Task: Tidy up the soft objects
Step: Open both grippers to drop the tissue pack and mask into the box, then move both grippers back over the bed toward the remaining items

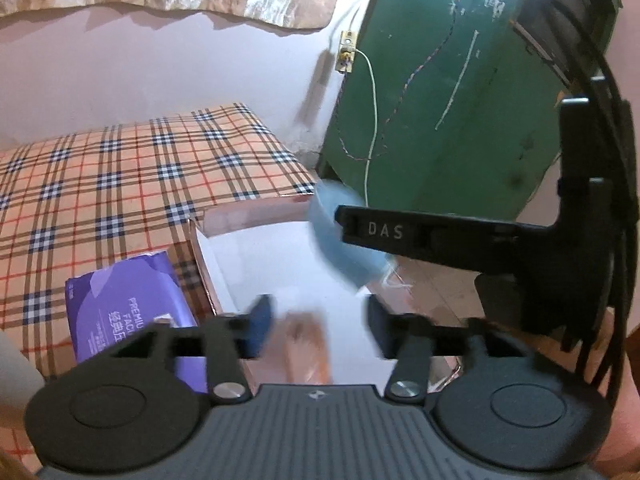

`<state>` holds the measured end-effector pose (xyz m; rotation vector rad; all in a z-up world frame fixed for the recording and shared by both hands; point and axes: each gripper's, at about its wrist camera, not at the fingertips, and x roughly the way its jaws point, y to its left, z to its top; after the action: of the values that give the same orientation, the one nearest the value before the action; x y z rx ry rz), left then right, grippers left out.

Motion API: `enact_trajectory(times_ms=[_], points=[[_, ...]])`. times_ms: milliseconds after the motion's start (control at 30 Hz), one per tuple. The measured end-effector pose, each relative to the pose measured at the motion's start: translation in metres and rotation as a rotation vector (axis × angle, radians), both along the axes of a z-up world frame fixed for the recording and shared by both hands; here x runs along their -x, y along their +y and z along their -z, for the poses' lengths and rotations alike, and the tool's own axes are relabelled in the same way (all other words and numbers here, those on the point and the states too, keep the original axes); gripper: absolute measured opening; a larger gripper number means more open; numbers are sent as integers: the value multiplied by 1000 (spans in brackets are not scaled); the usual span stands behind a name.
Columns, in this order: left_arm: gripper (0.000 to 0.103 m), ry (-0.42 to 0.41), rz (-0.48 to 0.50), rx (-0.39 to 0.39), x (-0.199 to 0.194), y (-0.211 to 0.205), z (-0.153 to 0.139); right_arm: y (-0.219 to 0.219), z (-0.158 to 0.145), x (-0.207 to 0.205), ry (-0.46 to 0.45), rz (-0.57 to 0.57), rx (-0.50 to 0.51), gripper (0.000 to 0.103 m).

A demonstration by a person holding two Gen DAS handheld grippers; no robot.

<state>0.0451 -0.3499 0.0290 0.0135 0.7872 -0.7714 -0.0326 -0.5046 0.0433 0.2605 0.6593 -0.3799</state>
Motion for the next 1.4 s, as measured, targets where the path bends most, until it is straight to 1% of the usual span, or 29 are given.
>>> enact_trajectory(times_ms=[133, 200, 267, 333, 567, 700, 867, 1067, 1200, 1300, 1400], points=[[63, -3, -14, 5, 1, 9, -2, 2, -5, 3, -11, -8, 7, 78], [63, -17, -21, -7, 4, 15, -6, 4, -8, 9, -17, -2, -9, 78], [65, -31, -38, -23, 7, 23, -10, 7, -12, 15, -32, 4, -26, 78], [67, -27, -62, -28, 9, 32, -13, 13, -16, 23, -46, 11, -32, 78], [75, -48, -136, -93, 13, 63, -25, 50, -29, 39, -37, 13, 17, 80], [76, -64, -172, -114, 12, 81, -31, 73, -36, 40, -34, -17, 32, 81], [81, -82, -226, -119, 13, 108, -38, 97, -40, 39, -28, -41, 16, 82], [82, -70, -283, -121, 12, 138, -38, 130, -46, 38, -51, -94, 2, 83], [83, -69, -318, -128, 15, 162, -36, 157, -44, 34, -51, -136, -6, 85], [84, -42, -334, -110, 16, 180, -33, 177, -42, 31, -55, -174, -22, 86], [84, -38, -363, -118, 17, 197, -30, 198, -39, 26, -43, -206, -15, 86]])
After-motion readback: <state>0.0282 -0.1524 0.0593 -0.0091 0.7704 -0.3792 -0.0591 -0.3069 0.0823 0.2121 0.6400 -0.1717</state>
